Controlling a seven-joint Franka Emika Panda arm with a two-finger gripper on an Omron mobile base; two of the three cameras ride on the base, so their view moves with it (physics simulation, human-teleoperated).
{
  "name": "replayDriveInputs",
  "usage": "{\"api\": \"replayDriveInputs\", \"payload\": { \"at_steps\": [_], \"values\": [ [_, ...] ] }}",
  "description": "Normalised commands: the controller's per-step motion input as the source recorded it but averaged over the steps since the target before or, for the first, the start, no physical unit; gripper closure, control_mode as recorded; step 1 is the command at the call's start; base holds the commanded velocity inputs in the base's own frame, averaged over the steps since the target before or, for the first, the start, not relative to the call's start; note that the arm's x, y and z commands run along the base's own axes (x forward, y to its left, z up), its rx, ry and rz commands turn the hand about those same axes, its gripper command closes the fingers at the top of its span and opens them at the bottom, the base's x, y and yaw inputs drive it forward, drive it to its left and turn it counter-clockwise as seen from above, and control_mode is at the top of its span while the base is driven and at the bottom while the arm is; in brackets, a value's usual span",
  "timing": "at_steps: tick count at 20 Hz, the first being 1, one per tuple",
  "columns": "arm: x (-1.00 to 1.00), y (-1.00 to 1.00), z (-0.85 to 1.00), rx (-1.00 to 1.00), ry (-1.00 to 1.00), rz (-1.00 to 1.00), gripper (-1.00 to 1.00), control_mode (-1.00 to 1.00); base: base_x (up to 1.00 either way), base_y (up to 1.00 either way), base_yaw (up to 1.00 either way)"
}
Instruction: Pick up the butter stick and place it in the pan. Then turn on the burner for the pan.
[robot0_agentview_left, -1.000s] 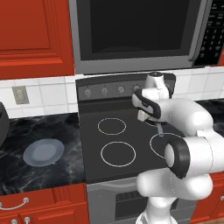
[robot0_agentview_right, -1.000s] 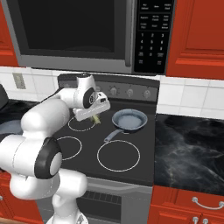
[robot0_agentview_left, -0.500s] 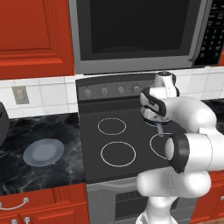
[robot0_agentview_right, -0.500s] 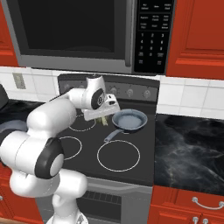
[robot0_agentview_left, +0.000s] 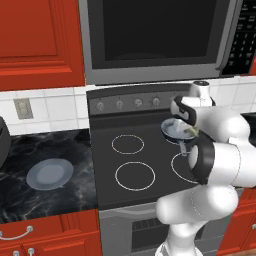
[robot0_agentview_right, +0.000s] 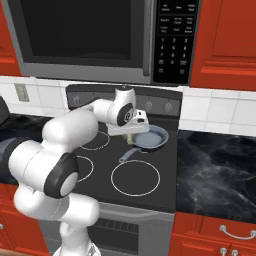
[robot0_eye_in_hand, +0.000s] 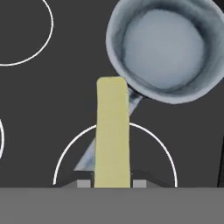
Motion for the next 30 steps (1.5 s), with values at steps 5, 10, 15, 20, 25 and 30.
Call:
{"api": "replayDriveInputs", "payload": {
  "at_steps": [5, 10, 15, 20, 25, 30],
  "values": [
    [0.21, -0.27, 0.0, 0.04, 0.0, -0.13, 1.0, -1.0, 0.0, 0.0, 0.0],
    [0.17, -0.18, -0.05, 0.0, 0.0, -0.09, 1.0, -1.0, 0.0, 0.0, 0.0],
    [0.05, -0.11, -0.22, 0.0, 0.0, -0.06, 1.0, -1.0, 0.0, 0.0, 0.0],
    [0.02, -0.07, -0.23, 0.0, 0.0, -0.06, 1.0, -1.0, 0.0, 0.0, 0.0],
    [0.09, -0.07, -0.05, 0.0, 0.0, -0.06, 1.0, -1.0, 0.0, 0.0, 0.0],
    [0.18, -0.07, 0.0, 0.0, 0.0, -0.05, 1.0, -1.0, 0.0, 0.0, 0.0]
  ]
}}
